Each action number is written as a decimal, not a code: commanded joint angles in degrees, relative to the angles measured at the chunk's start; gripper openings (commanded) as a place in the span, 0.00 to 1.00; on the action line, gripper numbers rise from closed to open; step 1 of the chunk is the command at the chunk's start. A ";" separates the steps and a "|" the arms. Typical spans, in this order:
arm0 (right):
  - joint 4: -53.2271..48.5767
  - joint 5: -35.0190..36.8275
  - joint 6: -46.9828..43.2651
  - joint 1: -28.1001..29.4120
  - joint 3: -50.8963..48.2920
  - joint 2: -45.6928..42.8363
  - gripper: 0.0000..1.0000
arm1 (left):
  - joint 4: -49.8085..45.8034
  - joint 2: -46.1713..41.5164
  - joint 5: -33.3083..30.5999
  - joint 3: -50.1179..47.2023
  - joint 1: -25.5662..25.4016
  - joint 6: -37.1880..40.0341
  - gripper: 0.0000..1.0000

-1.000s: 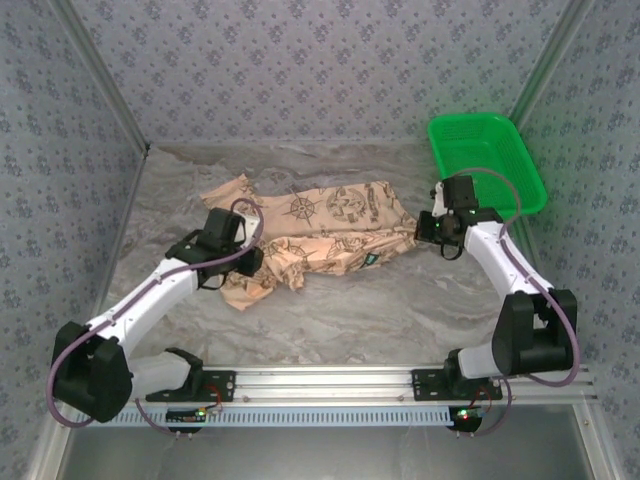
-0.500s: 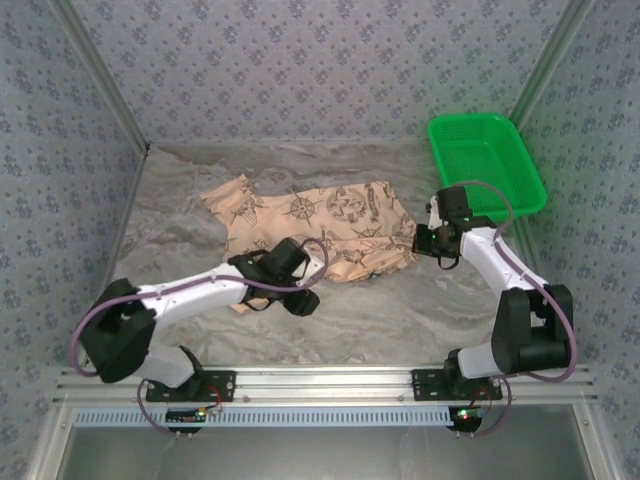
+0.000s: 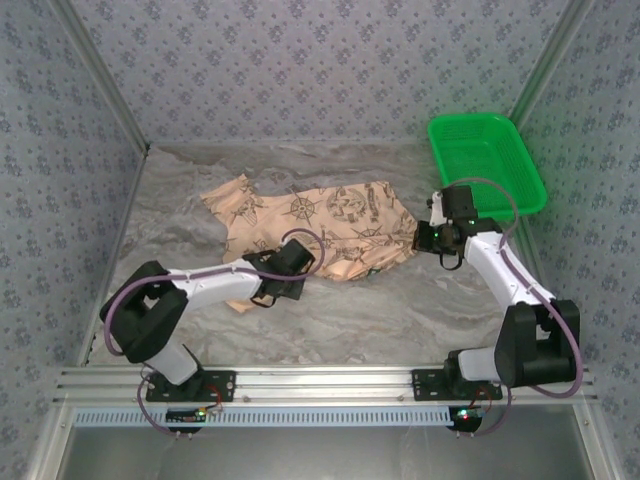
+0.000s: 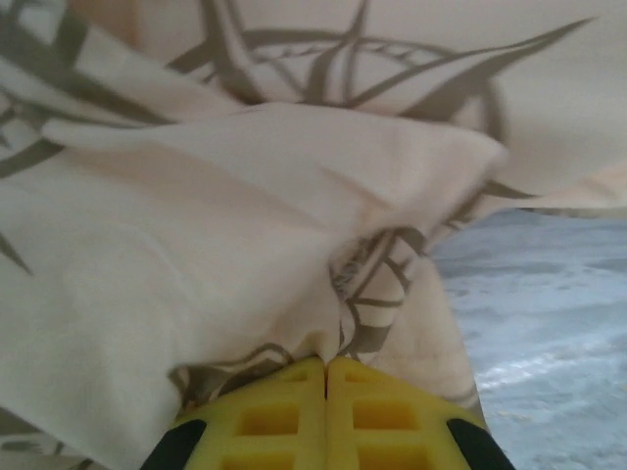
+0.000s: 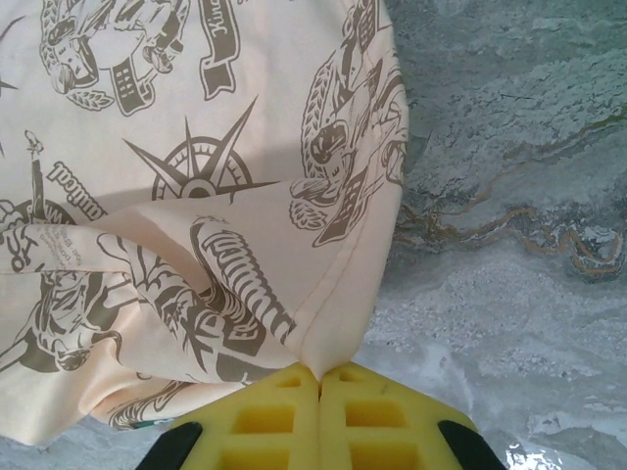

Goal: Fold the inside-out t-shirt

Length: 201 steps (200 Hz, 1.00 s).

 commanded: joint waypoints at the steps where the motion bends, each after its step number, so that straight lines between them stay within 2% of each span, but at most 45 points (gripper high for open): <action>1: -0.46 -0.81 -1.41 0.06 -0.12 -1.49 0.00 | -4.55 -3.89 -0.91 3.53 1.09 3.33 0.00; 21: -0.68 1.50 -1.48 -0.06 -0.06 -2.65 0.00 | -14.18 -11.37 1.43 8.60 2.53 10.75 0.00; 41: -1.17 8.25 -0.12 -0.34 0.33 -3.81 0.00 | -22.98 -19.99 3.59 14.70 5.93 17.65 0.00; 57: -0.70 12.47 1.02 -0.71 0.74 -5.44 0.00 | -25.32 -26.32 4.17 18.73 8.68 24.01 0.00; 74: 2.00 11.41 1.74 -0.83 0.98 -7.83 0.00 | -25.52 -30.85 0.86 23.09 11.68 29.82 0.00; 102: 6.45 5.88 -0.99 -0.31 1.92 -12.80 0.00 | -23.93 -32.79 0.60 30.17 16.09 37.86 0.00; 124: 7.99 5.86 -1.95 -0.03 2.42 -18.46 0.00 | -22.72 -32.26 0.86 34.95 17.99 42.16 0.00; 147: 6.89 12.50 -2.16 -0.22 3.56 -25.71 0.00 | -20.72 -32.16 9.27 38.61 18.88 49.14 0.00; 170: 4.87 21.72 -0.73 -0.97 6.06 -34.26 0.00 | -19.41 -32.71 13.57 41.15 19.49 49.85 0.00; 201: 0.71 23.83 -1.58 -1.12 13.03 -38.52 0.00 | -19.41 -32.75 18.61 45.70 19.95 50.66 0.00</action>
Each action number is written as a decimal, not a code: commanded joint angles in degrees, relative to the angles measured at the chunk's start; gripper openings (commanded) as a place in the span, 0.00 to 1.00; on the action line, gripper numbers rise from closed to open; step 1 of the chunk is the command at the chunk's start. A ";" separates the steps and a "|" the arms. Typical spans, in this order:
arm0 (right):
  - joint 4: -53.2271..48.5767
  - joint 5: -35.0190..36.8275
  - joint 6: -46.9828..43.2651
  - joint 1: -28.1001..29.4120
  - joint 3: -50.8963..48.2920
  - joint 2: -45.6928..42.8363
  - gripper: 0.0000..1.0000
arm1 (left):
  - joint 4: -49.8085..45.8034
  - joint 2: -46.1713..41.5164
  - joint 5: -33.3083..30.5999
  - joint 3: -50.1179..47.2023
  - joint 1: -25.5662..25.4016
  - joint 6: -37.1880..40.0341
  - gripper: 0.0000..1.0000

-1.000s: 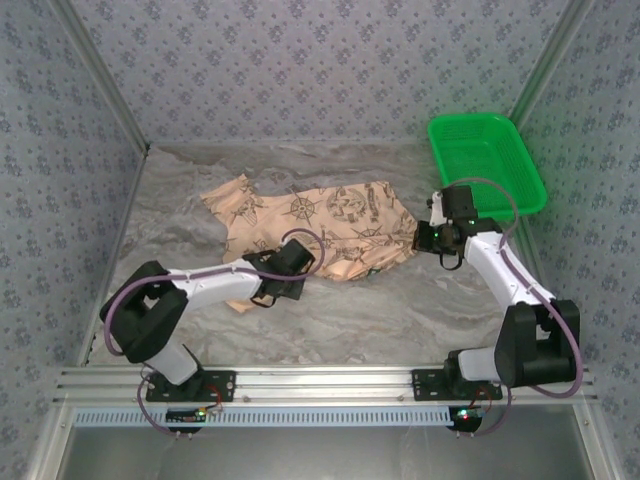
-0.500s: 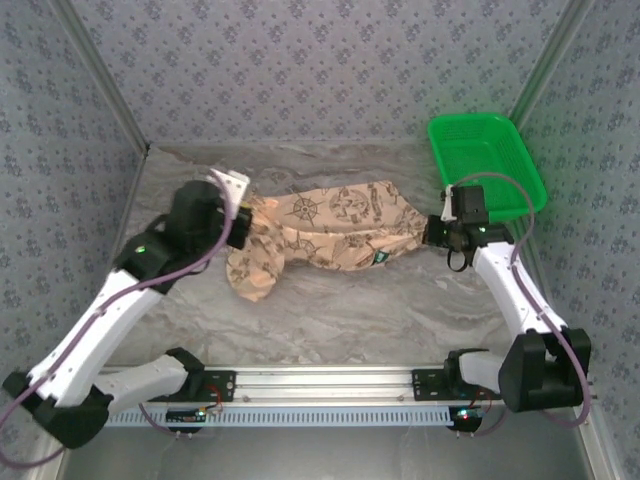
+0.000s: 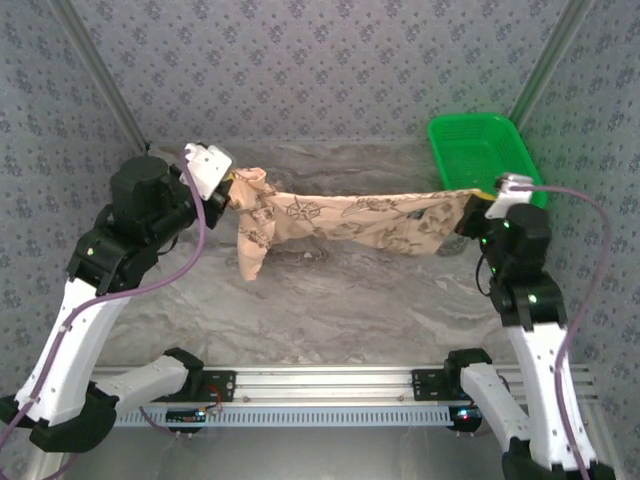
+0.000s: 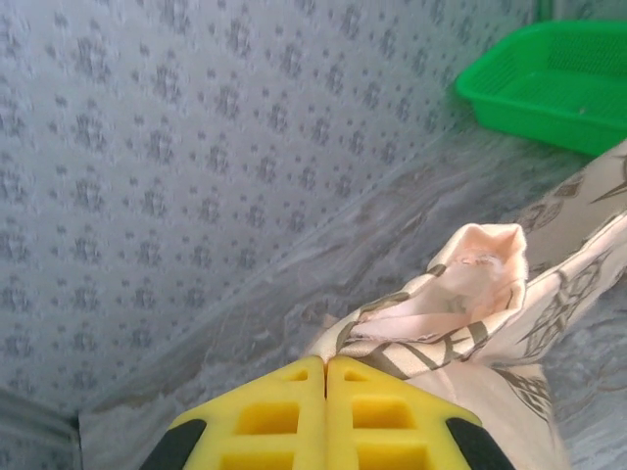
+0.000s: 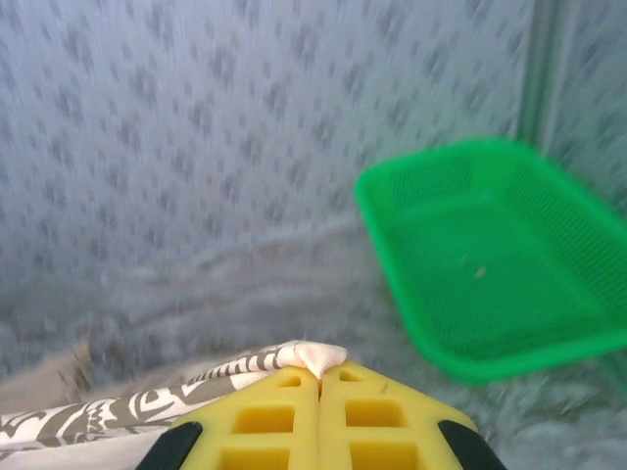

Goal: Fold the inside-out t-shirt

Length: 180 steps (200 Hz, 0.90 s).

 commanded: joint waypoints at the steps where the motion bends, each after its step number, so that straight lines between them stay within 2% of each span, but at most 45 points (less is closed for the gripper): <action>1: -3.86 5.67 -0.55 -0.27 6.44 -2.22 0.00 | 2.23 -1.19 6.56 5.00 0.55 3.04 0.00; 29: -3.99 3.98 -1.00 -0.25 11.86 -2.76 0.00 | 3.72 -0.86 6.88 8.43 0.55 3.56 0.00; 58: -2.68 11.30 2.25 -0.28 14.46 -2.16 0.00 | 4.47 0.33 4.00 12.84 0.67 4.85 0.00; 82: -1.86 9.32 2.90 -0.32 16.21 2.84 0.00 | 4.96 3.03 3.97 15.35 1.80 7.41 0.00; 95: -0.75 7.34 3.54 -0.31 16.58 7.22 0.00 | 5.69 5.57 4.69 15.60 3.98 7.93 0.00; 139: 5.03 0.79 4.58 -0.25 21.86 28.48 0.00 | 7.97 18.66 18.10 17.37 16.97 5.66 0.00; 162: 6.22 -0.60 3.07 -0.25 31.25 41.91 0.00 | 9.65 28.40 25.75 22.42 23.41 4.10 0.00; 180: 4.10 -1.25 1.51 -0.41 42.31 51.81 0.00 | 7.24 37.24 29.27 33.21 26.32 5.35 0.00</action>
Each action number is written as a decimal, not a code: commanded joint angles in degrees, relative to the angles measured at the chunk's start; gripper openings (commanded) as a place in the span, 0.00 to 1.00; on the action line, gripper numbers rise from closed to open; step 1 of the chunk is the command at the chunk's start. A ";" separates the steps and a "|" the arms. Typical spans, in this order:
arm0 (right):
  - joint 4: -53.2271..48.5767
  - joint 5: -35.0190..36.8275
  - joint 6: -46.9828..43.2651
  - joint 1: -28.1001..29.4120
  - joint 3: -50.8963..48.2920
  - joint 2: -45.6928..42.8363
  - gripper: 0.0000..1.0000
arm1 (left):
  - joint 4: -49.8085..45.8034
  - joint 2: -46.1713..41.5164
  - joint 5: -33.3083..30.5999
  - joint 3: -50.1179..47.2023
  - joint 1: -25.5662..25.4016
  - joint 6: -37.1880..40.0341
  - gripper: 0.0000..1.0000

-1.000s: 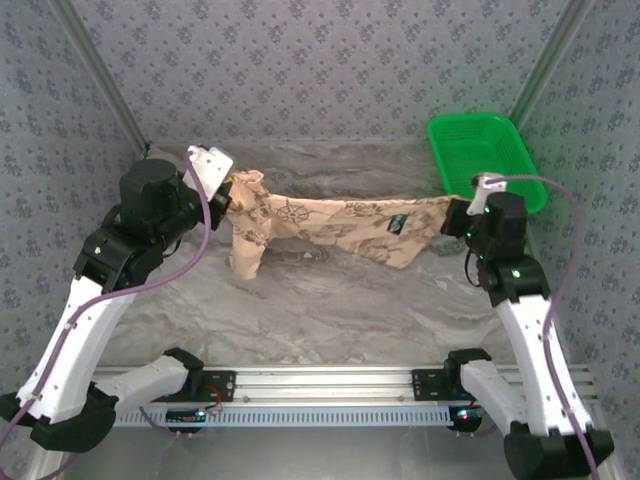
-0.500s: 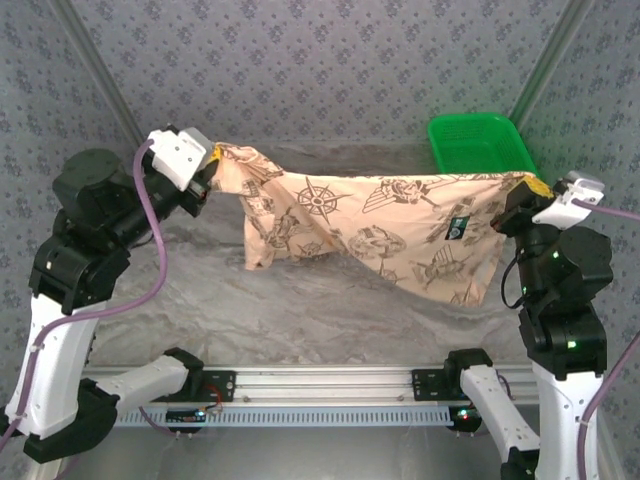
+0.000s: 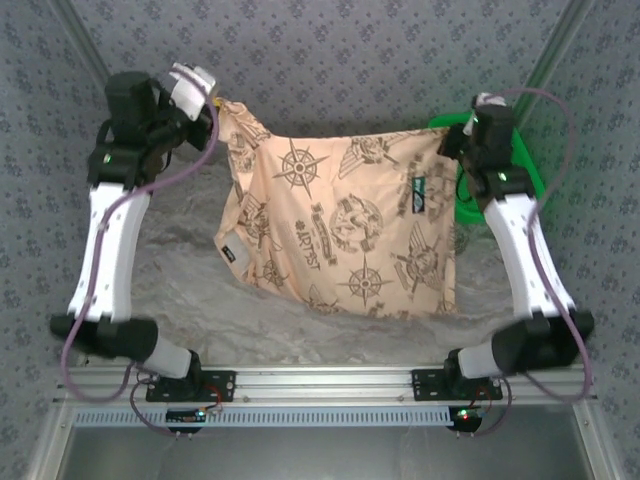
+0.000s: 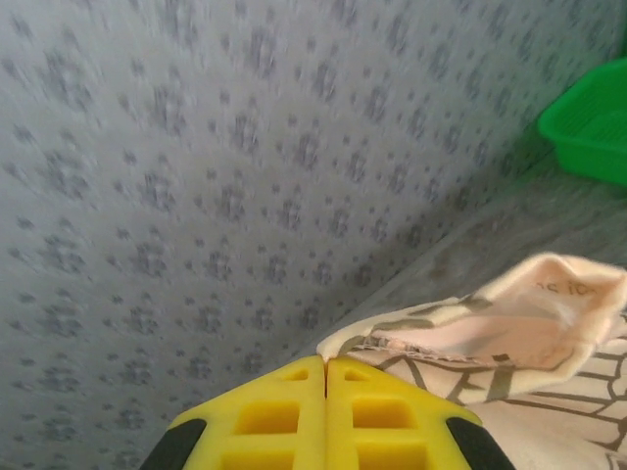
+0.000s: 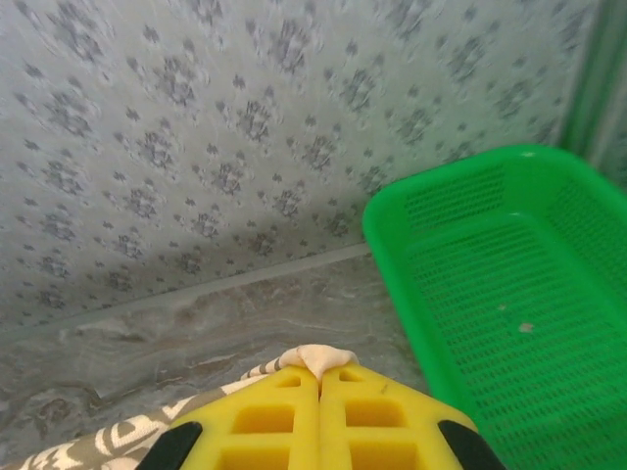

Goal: Fold the inside-out t-shirt

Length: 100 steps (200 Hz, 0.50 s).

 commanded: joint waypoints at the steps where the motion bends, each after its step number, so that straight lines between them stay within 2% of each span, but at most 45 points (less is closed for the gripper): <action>1: 0.92 -1.97 -1.81 -0.44 13.18 8.21 0.00 | 0.50 8.10 8.67 11.66 3.82 0.14 0.00; 26: -2.83 -5.27 -1.82 -0.80 26.87 17.02 0.00 | -9.49 19.28 10.71 31.73 4.38 3.63 0.00; 37: -3.84 -6.43 -1.66 -0.80 30.54 18.36 0.00 | -13.11 22.60 11.40 40.18 4.33 3.59 0.00; 48: -4.22 -6.83 -1.62 -0.80 32.15 18.22 0.00 | -14.08 23.50 12.20 44.73 4.35 3.74 0.00; 58: -4.63 -6.91 -1.96 -0.79 32.08 17.01 0.00 | -13.84 22.31 13.83 45.36 4.36 4.67 0.00; 69: -5.00 -6.88 -2.83 -0.79 30.74 15.17 0.00 | -15.12 19.90 20.05 44.23 4.22 8.08 0.00; 76: -5.26 -6.69 -3.40 -0.75 28.76 13.55 0.00 | -14.88 17.78 21.75 42.25 4.07 8.58 0.00; 100: -3.38 -6.19 -4.32 -0.92 16.04 5.40 0.00 | -14.54 8.63 20.09 29.45 1.11 15.77 0.00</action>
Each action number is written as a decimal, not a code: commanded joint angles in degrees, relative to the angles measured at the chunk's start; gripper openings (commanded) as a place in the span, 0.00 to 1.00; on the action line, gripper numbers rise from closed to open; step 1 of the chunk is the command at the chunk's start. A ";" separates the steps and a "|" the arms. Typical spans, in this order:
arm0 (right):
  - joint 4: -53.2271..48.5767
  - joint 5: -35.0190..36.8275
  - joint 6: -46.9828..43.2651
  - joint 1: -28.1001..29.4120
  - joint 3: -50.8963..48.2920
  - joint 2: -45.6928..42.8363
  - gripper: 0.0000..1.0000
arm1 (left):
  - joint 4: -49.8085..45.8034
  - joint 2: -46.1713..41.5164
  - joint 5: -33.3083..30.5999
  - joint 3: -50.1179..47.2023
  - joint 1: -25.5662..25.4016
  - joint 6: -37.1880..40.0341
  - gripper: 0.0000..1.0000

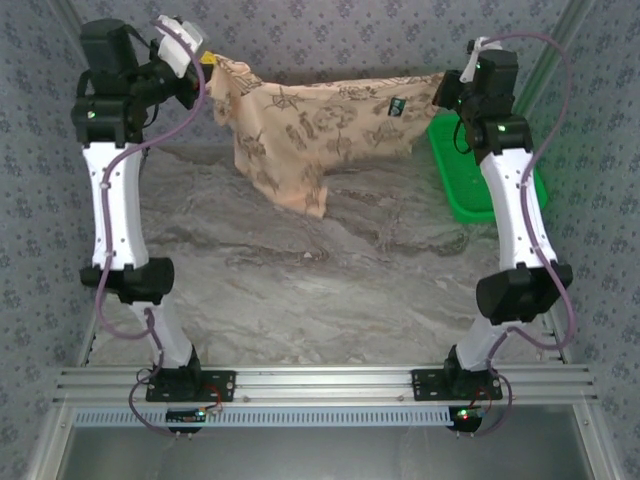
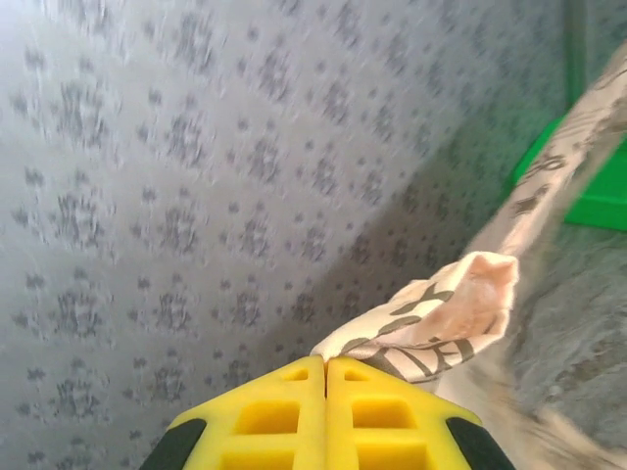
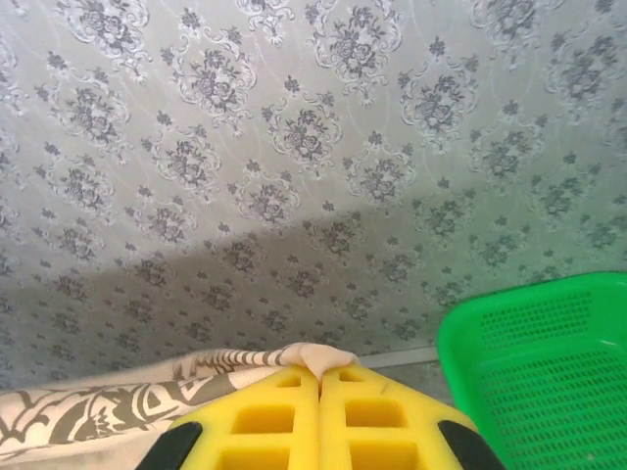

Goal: Fold the inside-out t-shirt

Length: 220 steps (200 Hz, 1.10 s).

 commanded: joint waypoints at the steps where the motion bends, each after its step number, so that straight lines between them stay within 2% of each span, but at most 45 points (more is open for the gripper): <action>1: -0.11 -0.09 -1.95 -0.51 -9.35 -7.80 0.00 | -1.04 -9.70 4.62 -8.61 -2.61 8.71 0.00; 22: 1.84 -0.02 -0.54 -0.57 -24.09 -15.50 0.00 | 0.29 -18.33 4.22 -23.89 -5.24 13.05 0.00; 39: 3.79 -0.56 1.73 -0.41 -37.45 -21.88 0.00 | 2.42 -26.13 3.84 -39.29 -7.95 13.00 0.00; 64: 4.75 -0.50 5.88 -0.01 -56.91 -29.86 0.00 | 7.69 -37.58 0.67 -64.39 -17.05 9.36 0.01; 71: 4.28 -0.49 7.64 -0.14 -61.18 -31.74 0.00 | 8.77 -40.12 0.67 -70.39 -19.90 7.53 0.06; 75: 4.15 -0.73 8.57 -0.08 -63.79 -32.88 0.00 | 9.07 -41.27 0.82 -73.97 -21.07 6.35 0.14; 83: 4.03 -1.33 9.70 -0.09 -68.24 -35.02 0.02 | 8.30 -43.03 2.42 -79.20 -24.20 5.00 0.38; 90: 3.08 -1.07 10.59 -0.14 -71.41 -36.81 0.13 | 8.75 -44.27 2.45 -82.86 -26.71 3.09 0.54; 93: 2.63 -0.66 11.10 -0.14 -72.54 -37.45 0.19 | 9.20 -44.68 1.76 -84.49 -27.92 1.87 0.65; 97: 1.54 -0.24 11.90 -0.14 -73.92 -38.40 0.25 | 11.13 -45.04 0.62 -86.21 -29.28 -0.10 0.69; 107: -0.93 0.89 14.43 -0.34 -76.66 -40.36 0.39 | 12.37 -45.33 0.58 -88.27 -30.63 -3.74 0.70; 121: -4.31 2.44 15.63 -0.58 -77.94 -42.47 0.43 | 14.37 -45.20 -0.15 -89.20 -30.39 -10.06 0.76; 139: -4.97 2.10 15.83 -0.58 -76.85 -43.52 0.43 | 18.22 -45.16 -0.01 -90.05 -29.26 -17.94 0.78; 146: -4.51 0.46 15.65 -0.37 -75.61 -42.87 0.43 | 20.00 -44.77 -1.90 -90.15 -28.41 -21.69 0.80; 148: -4.36 0.05 15.61 -0.18 -75.18 -42.55 0.43 | 20.32 -44.62 -3.32 -90.19 -28.16 -22.95 0.84; 150: -4.25 -0.20 15.56 0.03 -74.68 -42.14 0.43 | 20.78 -44.42 -4.36 -90.09 -27.92 -24.25 0.94; 152: -4.12 -0.40 15.52 0.16 -74.14 -41.87 0.43 | 21.26 -44.18 -6.13 -90.02 -27.64 -25.63 0.98; 170: -2.89 -1.28 14.44 4.40 -69.22 -35.68 0.43 | 21.67 -39.70 -22.78 -87.97 -24.02 -37.06 1.00; 179: -2.43 -1.30 14.36 7.26 -66.65 -31.67 0.43 | 19.92 -36.22 -27.19 -86.06 -20.95 -41.20 1.00; 198: 0.01 -1.52 16.17 13.24 -62.57 -23.04 0.44 | 16.14 -27.92 -24.57 -82.26 -13.02 -47.93 1.00; 220: 3.64 -1.23 19.74 18.33 -59.42 -12.96 0.44 | 20.73 -19.96 -21.05 -83.44 -5.82 -53.77 1.00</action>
